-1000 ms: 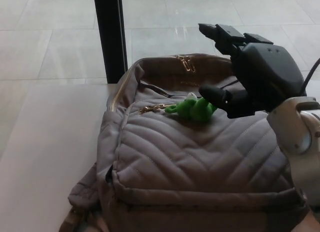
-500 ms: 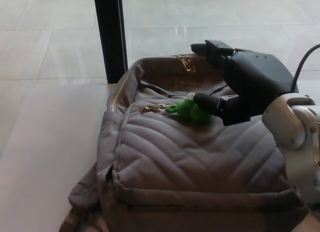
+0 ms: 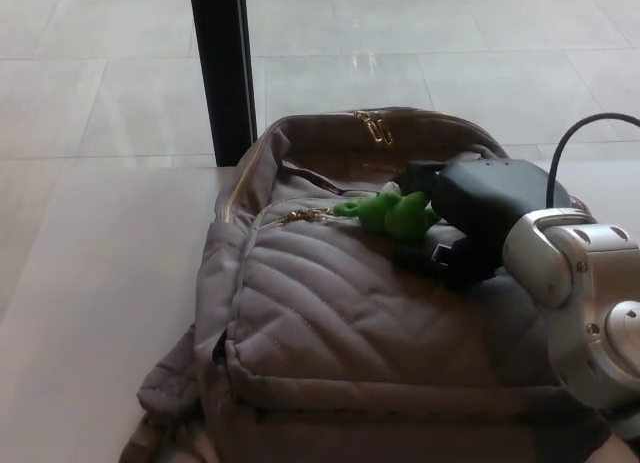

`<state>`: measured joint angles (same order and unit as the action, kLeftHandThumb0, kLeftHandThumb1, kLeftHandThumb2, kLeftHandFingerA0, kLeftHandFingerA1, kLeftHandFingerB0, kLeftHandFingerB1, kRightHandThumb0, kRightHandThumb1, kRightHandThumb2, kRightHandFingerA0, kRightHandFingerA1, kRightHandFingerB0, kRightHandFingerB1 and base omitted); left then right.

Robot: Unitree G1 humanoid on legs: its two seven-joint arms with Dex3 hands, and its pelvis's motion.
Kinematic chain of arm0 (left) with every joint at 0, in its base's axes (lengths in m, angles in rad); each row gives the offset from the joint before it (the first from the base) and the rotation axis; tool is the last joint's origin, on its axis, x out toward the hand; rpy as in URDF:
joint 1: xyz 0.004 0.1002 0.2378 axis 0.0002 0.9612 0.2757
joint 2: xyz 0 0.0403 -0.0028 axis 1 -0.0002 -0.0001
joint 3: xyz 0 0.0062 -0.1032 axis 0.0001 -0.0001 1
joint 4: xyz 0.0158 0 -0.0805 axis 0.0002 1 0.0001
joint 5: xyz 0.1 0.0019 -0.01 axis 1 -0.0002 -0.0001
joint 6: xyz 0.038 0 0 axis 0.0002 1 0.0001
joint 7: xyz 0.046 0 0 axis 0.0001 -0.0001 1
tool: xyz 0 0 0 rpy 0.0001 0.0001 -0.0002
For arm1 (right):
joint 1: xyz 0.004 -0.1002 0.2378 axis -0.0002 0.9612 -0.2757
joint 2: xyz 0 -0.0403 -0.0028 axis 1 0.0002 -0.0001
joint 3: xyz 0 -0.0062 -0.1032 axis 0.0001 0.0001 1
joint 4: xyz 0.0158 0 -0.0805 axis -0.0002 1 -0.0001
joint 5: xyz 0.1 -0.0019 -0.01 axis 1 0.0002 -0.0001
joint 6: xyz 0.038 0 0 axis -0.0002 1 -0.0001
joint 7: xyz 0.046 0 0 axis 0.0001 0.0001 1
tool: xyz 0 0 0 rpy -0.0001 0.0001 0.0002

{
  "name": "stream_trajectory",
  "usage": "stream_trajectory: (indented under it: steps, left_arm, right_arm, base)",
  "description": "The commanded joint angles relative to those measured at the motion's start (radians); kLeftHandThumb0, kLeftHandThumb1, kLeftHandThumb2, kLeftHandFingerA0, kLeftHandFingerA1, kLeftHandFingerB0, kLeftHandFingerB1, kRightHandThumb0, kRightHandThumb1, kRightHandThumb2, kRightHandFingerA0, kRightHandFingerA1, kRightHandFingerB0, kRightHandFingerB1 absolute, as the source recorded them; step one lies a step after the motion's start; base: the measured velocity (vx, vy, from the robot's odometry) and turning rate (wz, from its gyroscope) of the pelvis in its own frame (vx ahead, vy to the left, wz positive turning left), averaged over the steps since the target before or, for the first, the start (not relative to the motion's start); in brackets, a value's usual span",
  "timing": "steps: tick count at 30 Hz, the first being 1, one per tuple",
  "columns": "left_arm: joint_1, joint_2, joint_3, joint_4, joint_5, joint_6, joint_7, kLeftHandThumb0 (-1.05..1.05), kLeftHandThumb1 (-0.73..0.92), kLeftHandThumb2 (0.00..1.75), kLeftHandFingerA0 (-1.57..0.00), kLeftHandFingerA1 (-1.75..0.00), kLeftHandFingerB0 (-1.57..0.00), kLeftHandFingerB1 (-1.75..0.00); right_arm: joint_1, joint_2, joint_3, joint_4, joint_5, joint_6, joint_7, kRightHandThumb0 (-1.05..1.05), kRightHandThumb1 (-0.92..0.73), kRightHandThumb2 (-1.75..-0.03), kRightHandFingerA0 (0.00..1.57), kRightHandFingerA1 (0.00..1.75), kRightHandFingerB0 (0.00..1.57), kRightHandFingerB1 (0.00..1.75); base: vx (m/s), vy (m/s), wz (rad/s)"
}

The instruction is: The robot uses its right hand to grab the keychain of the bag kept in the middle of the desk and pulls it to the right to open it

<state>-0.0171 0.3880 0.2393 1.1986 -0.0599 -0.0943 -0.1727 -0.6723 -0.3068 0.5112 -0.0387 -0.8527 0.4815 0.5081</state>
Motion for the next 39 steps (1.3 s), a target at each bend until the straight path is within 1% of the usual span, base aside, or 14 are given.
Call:
stream_trajectory:
  steps: [1, 2, 4, 8, 13, 14, 16, 18, 19, 21, 22, 36, 37, 39]
  left_arm:
    - [0.008, 0.014, -0.009, 0.001, 0.01, -0.019, 0.006, -1.05, 0.92, 1.19, -0.91, -1.21, -0.85, -1.08]
    - [0.004, 0.012, 0.001, 0.002, -0.004, -0.011, -0.003, -1.05, 0.68, 1.53, -0.91, -1.18, -0.92, -1.11]
    - [0.001, 0.008, 0.014, -0.003, -0.02, 0.006, -0.008, -1.05, 0.9, 1.17, -0.91, -1.26, -0.85, -1.13]
    - [-0.007, 0.005, 0.004, -0.001, -0.003, -0.002, 0.0, -1.05, 0.81, 1.35, -0.98, -1.25, -0.83, -1.09]
    - [-0.008, 0.001, 0.011, 0.005, -0.009, -0.002, 0.012, -1.05, 0.91, 1.13, -0.95, -1.24, -0.87, -1.13]
    - [-0.019, -0.001, 0.019, 0.013, -0.016, 0.008, 0.019, -0.86, 0.92, 0.77, -0.73, -0.6, -0.68, -0.5]
    - [-0.022, 0.0, 0.018, 0.016, -0.012, 0.005, 0.018, -0.87, 0.92, 0.78, -0.72, -0.6, -0.66, -0.5]
    - [-0.021, 0.0, 0.014, 0.019, -0.006, -0.003, 0.022, -0.86, 0.92, 0.8, -0.73, -0.6, -0.66, -0.5]
    - [-0.02, 0.0, 0.013, 0.017, -0.006, -0.003, 0.023, -0.86, 0.92, 0.8, -0.73, -0.62, -0.68, -0.51]
    - [-0.02, 0.0, 0.016, 0.02, -0.009, -0.001, 0.019, -0.86, 0.92, 0.8, -0.71, -0.6, -0.66, -0.5]
    - [-0.018, -0.002, 0.015, 0.021, -0.006, -0.01, 0.027, -0.85, 0.92, 0.79, -0.72, -0.6, -0.65, -0.52]
    - [-0.028, -0.001, 0.018, 0.025, -0.009, -0.004, -0.004, -0.87, 0.92, 0.82, -0.68, -0.6, -0.65, -0.51]
    - [-0.03, 0.002, 0.015, 0.025, -0.005, -0.003, -0.004, -0.82, 0.78, 1.17, -0.65, -0.69, -0.64, -0.63]
    - [-0.031, 0.001, 0.022, 0.026, -0.015, 0.004, -0.011, -0.82, 0.78, 1.17, -0.65, -0.69, -0.64, -0.63]
  right_arm:
    - [0.01, 0.008, 0.005, 0.02, -0.005, 0.013, 0.025, -0.92, -0.84, -0.66, 0.48, 1.2, 0.24, 0.35]
    - [0.015, 0.014, -0.001, 0.024, -0.002, 0.011, 0.012, -0.89, -0.8, -0.66, 0.5, 1.26, 0.26, 0.35]
    - [0.032, 0.031, -0.018, 0.011, 0.008, 0.005, -0.024, -0.87, -0.81, -0.65, 0.53, 1.04, 0.28, 0.37]
    - [0.052, 0.071, -0.056, -0.004, 0.021, -0.035, -0.121, -0.78, -0.78, -0.64, 0.71, 0.79, 0.36, 0.39]
    - [0.068, 0.128, -0.076, -0.035, 0.003, -0.059, -0.217, -0.7, -0.75, -0.63, 0.8, 0.96, 0.41, 0.41]
    - [0.073, 0.141, -0.082, -0.036, 0.005, -0.069, -0.247, -0.64, -0.77, -0.63, 0.88, 1.03, 0.41, 0.4]
    - [0.081, 0.153, -0.09, -0.036, 0.009, -0.08, -0.272, -0.62, -0.62, -0.98, 0.93, 1.07, 0.34, 0.54]
    - [0.089, 0.154, -0.095, -0.034, 0.01, -0.098, -0.292, -0.58, -0.79, -0.64, 0.91, 1.24, 0.39, 0.4]
    - [0.1, 0.161, -0.104, -0.03, 0.015, -0.111, -0.319, -0.57, -0.64, -1.01, 1.02, 1.23, 0.31, 0.53]
    - [0.11, 0.166, -0.108, -0.028, 0.012, -0.121, -0.34, -0.47, -0.66, -1.03, 1.13, 1.32, 0.35, 0.57]
    - [0.122, 0.168, -0.116, -0.026, 0.018, -0.141, -0.371, -0.33, -0.8, -0.7, 0.88, 1.61, 0.47, 0.43]
    - [0.127, 0.084, -0.11, 0.017, -0.016, -0.163, -0.343, -0.28, -0.7, -0.72, 0.91, 1.68, 0.81, 0.54]
    - [0.121, 0.082, -0.108, 0.021, -0.017, -0.158, -0.337, -0.32, -0.72, -0.74, 0.93, 1.69, 0.8, 0.54]
    - [0.119, 0.08, -0.106, 0.02, -0.019, -0.153, -0.329, -0.32, -0.72, -0.74, 0.93, 1.69, 0.8, 0.54]
  base:
    - [0.0, 0.0, 0.0]
    - [0.0, 0.0, 0.0]
    - [0.0, 0.0, 0.0]
    - [0.0, 0.0, 0.0]
    - [0.0, 0.0, 0.0]
    - [0.0, 0.0, 0.0]
    - [0.0, 0.0, 0.0]
    - [0.0, 0.0, 0.0]
    - [0.0, 0.0, 0.0]
    - [0.0, 0.0, 0.0]
    - [0.0, 0.0, 0.0]
    - [0.0, 0.0, 0.0]
    - [0.0, 0.0, 0.0]
    - [0.0, 0.0, 0.0]
